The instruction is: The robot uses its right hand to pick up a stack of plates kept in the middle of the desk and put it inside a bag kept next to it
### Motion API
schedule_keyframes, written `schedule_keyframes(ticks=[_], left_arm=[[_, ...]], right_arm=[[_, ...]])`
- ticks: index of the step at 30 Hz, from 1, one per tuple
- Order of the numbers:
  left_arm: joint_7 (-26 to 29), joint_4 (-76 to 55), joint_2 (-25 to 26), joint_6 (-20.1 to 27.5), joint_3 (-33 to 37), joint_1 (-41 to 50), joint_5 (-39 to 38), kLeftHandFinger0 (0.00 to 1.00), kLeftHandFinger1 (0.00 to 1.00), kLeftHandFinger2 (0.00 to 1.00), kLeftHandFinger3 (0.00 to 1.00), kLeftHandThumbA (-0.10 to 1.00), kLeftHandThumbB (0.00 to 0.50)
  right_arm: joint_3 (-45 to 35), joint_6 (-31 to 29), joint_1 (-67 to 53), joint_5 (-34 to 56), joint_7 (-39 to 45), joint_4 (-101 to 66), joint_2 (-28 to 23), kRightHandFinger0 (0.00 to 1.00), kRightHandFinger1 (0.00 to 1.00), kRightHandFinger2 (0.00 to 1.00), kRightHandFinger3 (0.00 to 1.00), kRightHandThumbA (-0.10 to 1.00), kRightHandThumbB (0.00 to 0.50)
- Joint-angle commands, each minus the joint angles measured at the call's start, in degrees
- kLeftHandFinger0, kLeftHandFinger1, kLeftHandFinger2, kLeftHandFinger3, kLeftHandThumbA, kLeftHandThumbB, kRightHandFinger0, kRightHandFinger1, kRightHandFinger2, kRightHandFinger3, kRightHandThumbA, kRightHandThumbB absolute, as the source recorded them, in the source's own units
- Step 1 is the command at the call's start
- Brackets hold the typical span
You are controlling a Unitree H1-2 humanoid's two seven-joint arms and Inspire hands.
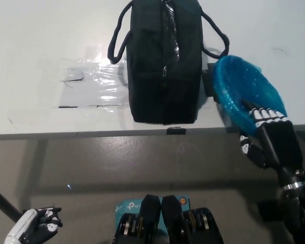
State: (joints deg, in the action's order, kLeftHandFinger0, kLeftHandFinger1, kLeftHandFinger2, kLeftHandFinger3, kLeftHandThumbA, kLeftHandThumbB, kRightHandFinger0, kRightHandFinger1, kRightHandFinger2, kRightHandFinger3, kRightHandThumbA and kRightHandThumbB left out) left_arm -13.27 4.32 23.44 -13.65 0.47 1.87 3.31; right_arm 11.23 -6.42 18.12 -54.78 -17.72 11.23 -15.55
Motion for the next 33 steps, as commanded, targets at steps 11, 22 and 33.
schedule_keyframes(ticks=[11, 22, 33], left_arm=[[-0.7, -2.5, 3.2, 1.3, 0.7, 0.0, 2.7, 0.83, 0.76, 0.82, 0.76, -0.1, 0.129], [-0.9, -1.9, 3.3, 2.3, 0.6, 0.4, 2.6, 0.82, 0.75, 0.83, 0.76, -0.1, 0.134], [-1.0, -2.3, 3.3, 1.0, 0.7, 0.7, 2.7, 0.83, 0.77, 0.83, 0.77, -0.1, 0.136]], right_arm=[[-28.0, 10.6, 9.0, 54.9, 3.5, -22.2, 10.0, 0.0, 0.0, 0.0, 0.01, -0.1, 0.164], [-29.3, 15.5, 24.0, 56.5, 3.0, -26.7, 12.5, 0.0, 0.0, 0.19, 0.0, -0.1, 0.146], [-24.1, 19.7, 38.2, 51.0, 7.9, -20.6, 15.2, 0.0, 0.0, 0.07, 0.0, -0.1, 0.223]])
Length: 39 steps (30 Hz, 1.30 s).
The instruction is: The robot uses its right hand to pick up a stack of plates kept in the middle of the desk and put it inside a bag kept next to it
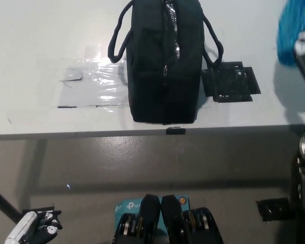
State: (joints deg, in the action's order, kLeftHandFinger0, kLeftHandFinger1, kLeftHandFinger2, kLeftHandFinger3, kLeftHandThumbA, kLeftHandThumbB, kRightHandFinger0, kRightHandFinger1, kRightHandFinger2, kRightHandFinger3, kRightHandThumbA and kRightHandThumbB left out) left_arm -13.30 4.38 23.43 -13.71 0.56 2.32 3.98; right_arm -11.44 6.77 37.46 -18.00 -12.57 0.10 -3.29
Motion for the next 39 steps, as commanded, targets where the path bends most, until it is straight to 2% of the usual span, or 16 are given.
schedule_keyframes(ticks=[1, 3, 4, 6, 9, 12, 15, 21, 26, 29, 32, 34, 35, 39], left_arm=[[-0.9, -2.3, 3.3, 1.3, 0.6, 0.2, 2.1, 0.83, 0.77, 0.84, 0.78, -0.1, 0.136], [-0.9, -2.6, 3.2, 0.9, 0.8, 0.2, 2.4, 0.83, 0.77, 0.84, 0.77, -0.1, 0.13], [-1.0, -2.5, 3.3, 1.3, 0.9, 0.2, 2.4, 0.83, 0.77, 0.84, 0.77, -0.1, 0.139], [-1.1, -2.6, 3.3, 1.1, 0.9, 0.2, 2.6, 0.83, 0.77, 0.84, 0.78, -0.1, 0.141], [-1.6, -2.8, 3.5, 0.4, 1.2, 0.1, 2.6, 0.84, 0.77, 0.84, 0.78, -0.1, 0.143], [-1.4, -2.1, 3.6, 1.3, 1.4, 0.0, 2.4, 0.83, 0.75, 0.82, 0.75, -0.1, 0.135], [-1.2, -2.6, 3.7, 0.3, 1.6, 0.1, 2.8, 0.84, 0.76, 0.82, 0.78, -0.1, 0.138], [-1.7, -2.3, 3.5, 1.0, 1.5, 0.2, 1.6, 0.81, 0.76, 0.82, 0.76, -0.1, 0.132], [-2.2, -3.2, 4.3, -0.2, 2.4, 0.2, 2.9, 0.85, 0.78, 0.82, 0.76, -0.1, 0.123], [-2.3, -3.7, 4.2, -1.0, 2.4, 0.1, 2.9, 0.85, 0.78, 0.82, 0.75, -0.1, 0.126], [-2.4, -3.3, 4.1, -0.5, 2.3, -0.1, 2.9, 0.84, 0.77, 0.81, 0.75, -0.1, 0.132], [-2.5, -3.0, 4.2, 0.1, 2.4, -0.1, 2.9, 0.81, 0.75, 0.8, 0.74, -0.1, 0.13], [-2.6, -3.1, 4.0, 0.0, 2.2, -0.1, 2.5, 0.82, 0.76, 0.81, 0.75, -0.1, 0.124], [-2.7, -3.2, 3.8, -0.4, 1.9, 0.0, 2.2, 0.84, 0.78, 0.81, 0.75, -0.1, 0.126]], right_arm=[[-1.2, 7.0, 19.4, 14.1, 2.9, -9.2, 3.1, 0.0, 0.0, 0.04, 0.0, -0.1, 0.228], [-0.9, 6.5, 20.0, 14.8, 3.3, -8.4, 3.3, 0.0, 0.0, 0.0, 0.0, -0.1, 0.219], [0.0, 6.5, 20.7, 13.7, 3.4, -7.8, 3.5, 0.0, 0.0, 0.01, 0.0, -0.1, 0.236], [1.4, 7.1, 21.8, 12.8, 3.7, -7.1, 4.4, 0.0, 0.0, 0.0, 0.0, -0.1, 0.209], [3.1, 7.7, 22.6, 12.8, 5.0, -6.8, 5.1, 0.0, 0.0, 0.0, 0.0, -0.1, 0.223], [4.7, 7.5, 23.2, 12.5, 5.0, -6.1, 6.3, 0.0, 0.0, 0.0, 0.0, -0.1, 0.261], [6.5, 7.9, 22.6, 12.2, 4.7, -5.6, 8.0, 0.0, 0.0, 0.0, 0.0, -0.1, 0.277], [8.7, 8.5, 20.4, 10.5, 3.2, -4.6, 10.4, 0.0, 0.0, 0.0, 0.0, -0.1, 0.264], [10.9, 7.1, 17.1, 8.2, 1.5, -1.7, 12.5, 0.0, 0.0, 0.0, 0.0, -0.1, 0.281], [10.5, 8.5, 15.0, 9.4, 1.0, -1.7, 14.0, 0.0, 0.0, 0.0, 0.0, -0.1, 0.244], [12.0, 6.9, 12.4, 7.0, 0.7, -1.3, 13.7, 0.0, 0.0, 0.0, 0.0, -0.1, 0.228], [12.5, 6.4, 10.7, 6.9, 1.1, -1.5, 13.7, 0.0, 0.0, 0.0, 0.0, -0.1, 0.222], [12.9, 5.9, 9.6, 6.3, 0.9, -1.2, 13.6, 0.0, 0.0, 0.0, 0.0, -0.1, 0.238], [13.7, 4.8, 7.4, 5.0, 0.1, -0.9, 13.5, 0.0, 0.0, 0.0, 0.02, -0.1, 0.238]])
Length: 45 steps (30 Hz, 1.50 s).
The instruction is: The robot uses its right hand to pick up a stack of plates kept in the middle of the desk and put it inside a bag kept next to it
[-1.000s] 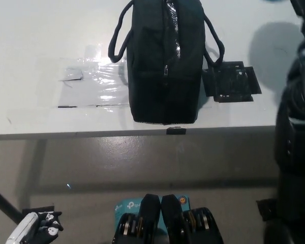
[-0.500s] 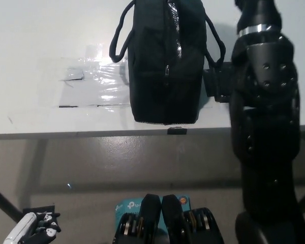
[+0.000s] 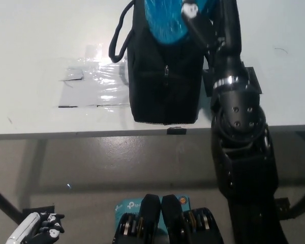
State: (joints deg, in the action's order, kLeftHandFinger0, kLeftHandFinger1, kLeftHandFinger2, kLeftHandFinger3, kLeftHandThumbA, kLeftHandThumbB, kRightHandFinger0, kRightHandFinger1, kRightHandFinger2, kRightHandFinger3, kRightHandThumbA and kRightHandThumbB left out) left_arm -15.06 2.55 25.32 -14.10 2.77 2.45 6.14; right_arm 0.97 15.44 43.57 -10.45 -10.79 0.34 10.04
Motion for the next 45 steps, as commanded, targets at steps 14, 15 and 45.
schedule_keyframes(ticks=[14, 15, 45], left_arm=[[-1.4, -1.7, 2.4, 0.0, 0.0, -0.5, 1.1, 0.82, 0.78, 0.81, 0.76, -0.1, 0.142], [-1.4, -1.9, 2.4, 0.4, 0.0, -0.3, 1.1, 0.82, 0.78, 0.81, 0.75, -0.1, 0.151], [-2.0, -1.9, 1.8, -0.5, 0.4, 0.5, 0.9, 0.86, 0.84, 0.84, 0.75, -0.1, 0.148]], right_arm=[[6.3, -8.8, -2.1, -7.1, -2.0, 1.9, -1.8, 0.0, 0.0, 0.0, 0.01, -0.1, 0.229], [6.9, -9.3, -2.3, -7.6, -2.1, 2.5, -2.1, 0.0, 0.0, 0.0, 0.02, -0.1, 0.224], [11.2, -5.1, 11.3, -14.5, -1.3, 24.0, -9.6, 0.0, 0.0, 0.23, 0.03, -0.1, 0.253]])
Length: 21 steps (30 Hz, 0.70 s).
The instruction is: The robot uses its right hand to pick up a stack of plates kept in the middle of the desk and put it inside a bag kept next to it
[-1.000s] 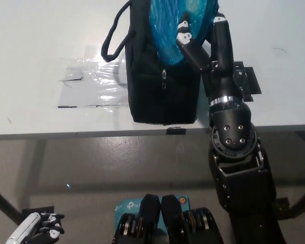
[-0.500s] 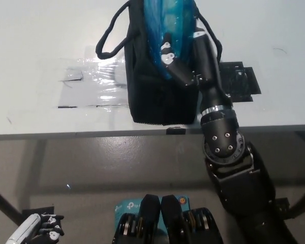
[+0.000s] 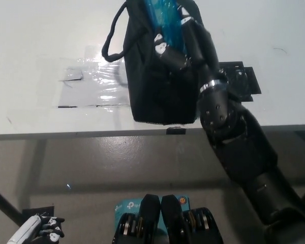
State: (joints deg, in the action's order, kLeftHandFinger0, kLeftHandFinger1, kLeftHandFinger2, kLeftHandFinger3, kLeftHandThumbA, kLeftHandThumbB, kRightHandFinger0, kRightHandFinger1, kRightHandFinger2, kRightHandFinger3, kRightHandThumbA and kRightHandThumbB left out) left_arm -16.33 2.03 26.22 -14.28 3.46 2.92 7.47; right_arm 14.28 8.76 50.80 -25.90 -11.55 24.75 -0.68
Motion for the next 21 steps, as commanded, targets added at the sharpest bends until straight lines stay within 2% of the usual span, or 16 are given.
schedule_keyframes(ticks=[1, 3, 5, 7, 8, 9, 11, 13, 16, 17, 18, 20, 21], left_arm=[[-0.6, -1.4, 0.9, -0.3, -0.1, 0.1, -0.1, 0.86, 0.84, 0.84, 0.75, -0.1, 0.148], [-0.4, -1.5, 0.9, -0.4, 0.0, 0.1, 0.2, 0.86, 0.81, 0.84, 0.75, -0.1, 0.148], [-0.2, -0.9, 0.5, 1.5, -0.2, 0.6, -0.4, 0.82, 0.79, 0.82, 0.75, -0.1, 0.153], [-0.2, -0.5, 0.5, 1.9, -0.3, 0.6, -0.5, 0.8, 0.78, 0.81, 0.74, -0.1, 0.156], [-0.2, -0.8, 0.9, 0.8, -0.2, 0.7, 0.1, 0.83, 0.8, 0.83, 0.78, -0.1, 0.152], [-0.1, -0.6, 0.7, 0.8, -0.2, 0.6, 0.0, 0.82, 0.78, 0.82, 0.77, -0.1, 0.155], [-0.1, -1.0, 0.8, 1.1, -0.2, 0.6, 0.0, 0.78, 0.76, 0.8, 0.73, -0.1, 0.154], [-0.4, -1.2, 0.7, 0.9, -0.3, 0.7, -0.4, 0.79, 0.76, 0.8, 0.73, -0.1, 0.159], [-0.5, -1.2, 0.8, 0.8, -0.4, 0.8, -0.7, 0.82, 0.8, 0.83, 0.76, -0.1, 0.144], [-0.4, -1.3, 0.8, 0.7, -0.4, 0.9, -0.5, 0.82, 0.79, 0.82, 0.76, -0.1, 0.151], [-0.6, -1.1, 1.0, 0.6, -0.2, 0.7, -0.2, 0.82, 0.8, 0.84, 0.77, -0.1, 0.154], [-0.7, -1.0, 1.0, 0.4, -0.2, 0.7, -0.4, 0.84, 0.82, 0.85, 0.78, -0.1, 0.154], [-0.6, -1.3, 1.0, 0.0, -0.1, 0.7, -0.1, 0.83, 0.81, 0.84, 0.78, -0.1, 0.152]], right_arm=[[-2.4, 1.9, 4.0, 1.1, -0.5, -0.5, 1.4, 0.0, 0.0, 0.24, 0.02, -0.1, 0.25], [-4.2, 3.3, 3.8, 2.2, -1.0, -0.2, 2.5, 0.0, 0.0, 0.25, 0.02, -0.1, 0.246], [-5.4, 4.4, 3.5, 2.5, -1.6, -0.2, 3.6, 0.0, 0.0, 0.27, 0.0, -0.1, 0.254], [-6.3, 5.1, 3.3, 2.6, -1.5, -0.2, 4.1, 0.0, 0.0, 0.28, 0.0, -0.1, 0.228], [-7.0, 5.2, 3.2, 2.9, -2.2, 0.3, 4.9, 0.0, 0.0, 0.27, 0.0, -0.1, 0.231], [-7.4, 4.7, 2.8, 2.9, -2.8, 0.6, 5.3, 0.0, 0.0, 0.26, 0.0, -0.1, 0.244], [-8.0, 5.0, 2.2, 2.7, -3.3, 0.6, 6.1, 0.0, 0.0, 0.23, 0.02, -0.1, 0.216], [-8.1, 6.0, 1.8, 2.4, -3.0, 0.5, 6.5, 0.0, 0.0, 0.22, 0.0, -0.1, 0.193], [-6.3, 10.1, 1.5, 1.6, 0.9, -0.1, 6.2, 0.0, 0.0, 0.19, 0.05, -0.1, 0.234], [-5.8, 13.0, 1.8, 1.6, 2.4, -0.2, 6.3, 0.0, 0.0, 0.12, 0.07, -0.1, 0.263], [-5.6, 14.3, 1.9, 1.7, 3.0, -0.2, 6.4, 0.0, 0.0, 0.05, 0.13, -0.1, 0.277], [-4.6, 15.7, 2.1, 1.3, 4.1, -0.3, 6.1, 0.0, 0.0, 0.0, 0.21, -0.1, 0.262], [-2.4, 17.9, 2.2, 0.2, 6.8, -0.9, 5.2, 0.08, 0.12, 0.18, 0.54, -0.1, 0.173]])
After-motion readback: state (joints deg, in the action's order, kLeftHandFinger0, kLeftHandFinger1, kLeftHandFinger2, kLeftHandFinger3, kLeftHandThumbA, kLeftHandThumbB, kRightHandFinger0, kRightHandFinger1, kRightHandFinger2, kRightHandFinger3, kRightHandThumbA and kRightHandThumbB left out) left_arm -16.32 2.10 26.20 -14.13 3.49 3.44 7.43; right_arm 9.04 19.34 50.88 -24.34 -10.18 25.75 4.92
